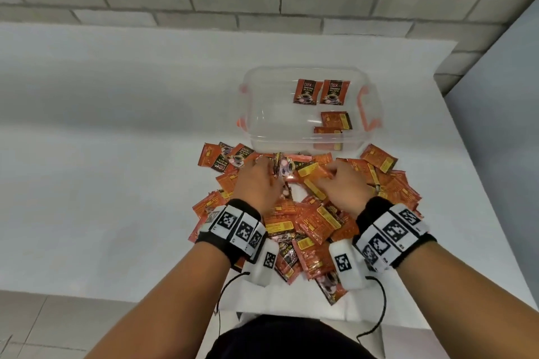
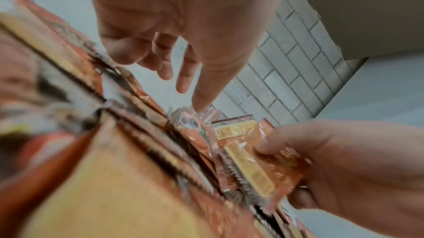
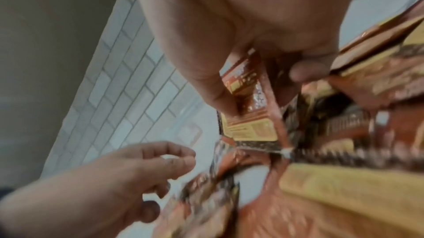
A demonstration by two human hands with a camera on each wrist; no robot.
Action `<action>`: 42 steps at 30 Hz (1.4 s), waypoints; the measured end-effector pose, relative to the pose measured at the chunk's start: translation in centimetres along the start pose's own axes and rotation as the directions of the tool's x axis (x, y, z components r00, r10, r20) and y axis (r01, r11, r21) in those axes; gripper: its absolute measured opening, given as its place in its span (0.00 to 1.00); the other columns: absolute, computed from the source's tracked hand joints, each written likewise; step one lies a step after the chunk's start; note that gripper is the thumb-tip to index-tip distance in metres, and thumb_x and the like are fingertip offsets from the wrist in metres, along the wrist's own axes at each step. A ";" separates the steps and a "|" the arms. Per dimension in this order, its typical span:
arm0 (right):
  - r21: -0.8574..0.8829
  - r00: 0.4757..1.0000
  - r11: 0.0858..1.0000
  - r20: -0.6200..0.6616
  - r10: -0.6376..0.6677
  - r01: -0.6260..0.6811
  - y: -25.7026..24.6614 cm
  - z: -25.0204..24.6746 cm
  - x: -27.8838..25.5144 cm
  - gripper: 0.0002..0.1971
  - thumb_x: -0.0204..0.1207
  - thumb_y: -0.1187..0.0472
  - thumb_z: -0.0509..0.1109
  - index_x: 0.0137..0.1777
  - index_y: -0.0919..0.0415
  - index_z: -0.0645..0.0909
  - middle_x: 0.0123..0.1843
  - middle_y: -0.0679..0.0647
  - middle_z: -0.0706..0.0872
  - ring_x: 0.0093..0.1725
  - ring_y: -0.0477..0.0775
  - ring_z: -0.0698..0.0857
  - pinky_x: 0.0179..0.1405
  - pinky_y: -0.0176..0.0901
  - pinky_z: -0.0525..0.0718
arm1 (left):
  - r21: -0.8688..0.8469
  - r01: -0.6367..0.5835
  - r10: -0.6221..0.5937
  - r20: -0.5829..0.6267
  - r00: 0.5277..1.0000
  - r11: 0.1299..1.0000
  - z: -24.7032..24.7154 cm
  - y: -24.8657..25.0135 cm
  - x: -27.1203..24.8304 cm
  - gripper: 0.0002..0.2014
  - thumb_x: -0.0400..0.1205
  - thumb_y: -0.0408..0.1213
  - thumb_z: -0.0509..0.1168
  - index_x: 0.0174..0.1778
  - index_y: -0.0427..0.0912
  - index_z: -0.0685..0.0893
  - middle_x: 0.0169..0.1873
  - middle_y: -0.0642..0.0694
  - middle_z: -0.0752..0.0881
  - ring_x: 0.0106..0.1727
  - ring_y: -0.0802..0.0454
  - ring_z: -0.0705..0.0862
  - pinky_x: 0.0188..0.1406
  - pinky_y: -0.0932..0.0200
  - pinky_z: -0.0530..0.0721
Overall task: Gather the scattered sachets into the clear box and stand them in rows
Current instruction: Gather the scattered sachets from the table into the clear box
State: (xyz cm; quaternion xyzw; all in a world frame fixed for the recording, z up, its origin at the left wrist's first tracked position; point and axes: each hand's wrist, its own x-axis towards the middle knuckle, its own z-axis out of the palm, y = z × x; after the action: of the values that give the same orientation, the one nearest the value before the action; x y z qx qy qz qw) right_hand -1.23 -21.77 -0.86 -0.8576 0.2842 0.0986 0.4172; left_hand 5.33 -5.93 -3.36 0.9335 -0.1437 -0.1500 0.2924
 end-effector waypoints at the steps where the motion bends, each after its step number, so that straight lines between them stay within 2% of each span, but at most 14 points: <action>1: 0.067 1.000 0.998 -0.017 0.006 -0.005 0.2 -0.6 -0.1 0.21 0.80 0.56 0.68 0.71 0.59 0.72 0.63 0.54 0.81 0.52 0.54 0.84 0.47 0.46 0.83 | -0.007 -0.016 0.016 -0.007 1.000 1.000 -0.4 0.3 0.3 0.20 0.82 0.42 0.67 0.69 0.40 0.76 0.71 0.38 0.73 0.70 0.42 0.75 0.68 0.54 0.73; 4: 0.168 0.998 0.986 -0.060 0.020 -0.010 0.5 -2.2 -0.5 0.21 0.81 0.59 0.66 0.73 0.58 0.69 0.54 0.45 0.80 0.57 0.60 0.83 0.53 0.55 0.84 | 0.071 -0.062 0.058 0.057 0.997 0.996 -0.8 1.8 2.1 0.25 0.83 0.44 0.65 0.75 0.40 0.72 0.71 0.38 0.73 0.71 0.41 0.75 0.72 0.48 0.74; 6: 0.163 0.998 0.987 -0.064 0.010 0.001 0.8 -2.8 -0.9 0.23 0.81 0.59 0.66 0.75 0.57 0.68 0.61 0.48 0.79 0.58 0.57 0.83 0.50 0.48 0.83 | 0.175 -0.116 0.091 0.145 0.985 0.978 -0.2 2.7 2.8 0.26 0.82 0.45 0.67 0.76 0.43 0.73 0.70 0.40 0.74 0.68 0.40 0.77 0.70 0.45 0.76; 10: 0.120 0.992 0.993 0.120 -0.034 0.020 2.1 -2.9 -2.0 0.22 0.80 0.57 0.66 0.73 0.56 0.71 0.55 0.47 0.81 0.39 0.48 0.82 0.33 0.34 0.80 | 0.274 -0.175 0.107 0.248 0.963 0.946 1.1 3.0 3.1 0.31 0.79 0.46 0.71 0.78 0.48 0.69 0.67 0.40 0.72 0.69 0.38 0.72 0.68 0.43 0.76; 13: -0.099 0.957 0.992 0.284 -0.053 0.084 3.3 -1.9 -3.2 0.27 0.80 0.53 0.67 0.78 0.54 0.66 0.68 0.49 0.78 0.48 0.43 0.83 0.44 0.32 0.80 | 0.335 -0.160 0.077 0.246 0.966 0.928 1.3 3.2 3.4 0.28 0.79 0.44 0.71 0.74 0.42 0.71 0.67 0.38 0.71 0.70 0.37 0.70 0.69 0.45 0.73; 15: -0.225 0.939 0.966 0.341 -0.047 0.130 3.8 -1.1 -3.8 0.29 0.79 0.51 0.68 0.79 0.54 0.64 0.71 0.51 0.78 0.52 0.46 0.85 0.51 0.39 0.84 | 0.375 -0.156 0.065 0.244 0.968 0.914 1.1 3.4 3.8 0.29 0.78 0.45 0.72 0.72 0.39 0.71 0.68 0.38 0.70 0.71 0.37 0.69 0.69 0.46 0.71; 22: -0.276 0.969 0.957 0.245 -0.016 0.086 3.6 -0.2 -4.1 0.30 0.77 0.53 0.71 0.77 0.58 0.67 0.72 0.54 0.76 0.53 0.49 0.83 0.53 0.40 0.82 | 0.378 -0.166 0.081 0.231 0.970 0.911 0.2 4.4 4.0 0.26 0.78 0.44 0.72 0.69 0.41 0.73 0.62 0.40 0.80 0.65 0.41 0.74 0.63 0.47 0.78; 28: -0.127 0.974 0.992 0.225 0.022 0.007 3.6 -1.8 -3.9 0.19 0.78 0.55 0.70 0.66 0.55 0.71 0.47 0.47 0.81 0.31 0.43 0.79 0.24 0.32 0.76 | 0.098 -0.096 0.068 0.256 0.964 0.991 -2.2 3.9 3.1 0.22 0.78 0.39 0.73 0.67 0.45 0.77 0.58 0.44 0.84 0.49 0.49 0.85 0.47 0.55 0.83; 31: -0.053 0.979 0.999 0.205 0.008 0.003 3.9 -2.8 -4.0 0.20 0.78 0.55 0.70 0.68 0.55 0.71 0.45 0.45 0.80 0.32 0.42 0.82 0.29 0.32 0.79 | -0.135 0.006 0.025 0.228 0.973 0.991 -4.1 1.9 2.2 0.20 0.78 0.39 0.73 0.65 0.48 0.79 0.52 0.50 0.86 0.43 0.56 0.86 0.40 0.62 0.86; 34: 0.007 0.974 1.000 0.225 -0.004 0.002 3.0 -2.6 -3.8 0.28 0.79 0.56 0.68 0.77 0.56 0.65 0.50 0.45 0.79 0.30 0.43 0.86 0.32 0.37 0.84 | -0.266 0.085 -0.033 0.195 0.980 0.960 -6.0 -1.4 0.9 0.20 0.76 0.41 0.75 0.62 0.48 0.81 0.49 0.53 0.87 0.42 0.63 0.84 0.29 0.72 0.77; 36: -0.010 0.966 1.000 0.257 -0.020 0.024 1.8 -1.5 -3.3 0.31 0.79 0.56 0.67 0.80 0.56 0.62 0.50 0.47 0.82 0.30 0.40 0.85 0.33 0.40 0.85 | -0.313 0.175 -0.120 0.188 0.975 0.933 -6.5 -4.0 0.1 0.18 0.74 0.41 0.76 0.58 0.46 0.82 0.47 0.51 0.89 0.42 0.59 0.86 0.34 0.66 0.82; 38: -0.043 0.961 0.998 0.276 -0.025 0.039 0.5 -0.1 -2.6 0.32 0.79 0.55 0.67 0.81 0.59 0.61 0.55 0.53 0.84 0.38 0.42 0.85 0.40 0.42 0.85 | -0.372 0.248 -0.197 0.169 0.966 0.895 -6.6 -5.9 -0.4 0.18 0.71 0.43 0.79 0.54 0.45 0.84 0.46 0.48 0.90 0.46 0.50 0.88 0.50 0.52 0.86; 40: -0.054 0.958 0.998 0.286 0.003 0.012 -0.5 1.1 -1.8 0.31 0.78 0.54 0.67 0.79 0.63 0.64 0.59 0.56 0.83 0.49 0.49 0.83 0.56 0.52 0.84 | -0.416 0.289 -0.246 0.155 0.957 0.862 -6.2 -7.5 -0.6 0.32 0.63 0.54 0.82 0.59 0.44 0.83 0.53 0.45 0.89 0.55 0.43 0.87 0.62 0.40 0.82; 42: -0.047 0.955 0.999 0.296 0.034 -0.021 -1.3 1.8 -1.1 0.31 0.77 0.54 0.67 0.78 0.66 0.64 0.56 0.58 0.83 0.48 0.52 0.83 0.52 0.50 0.84 | -0.481 0.319 -0.266 0.177 0.948 0.817 -5.5 -9.2 -0.4 0.44 0.54 0.64 0.82 0.63 0.44 0.81 0.56 0.43 0.88 0.58 0.40 0.86 0.63 0.36 0.81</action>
State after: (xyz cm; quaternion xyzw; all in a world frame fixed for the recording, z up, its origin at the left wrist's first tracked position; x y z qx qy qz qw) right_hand -1.29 -19.24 -0.70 -0.8379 0.2281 0.2382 0.4349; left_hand 8.66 4.25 -4.40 0.8265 0.0308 -0.2726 0.4915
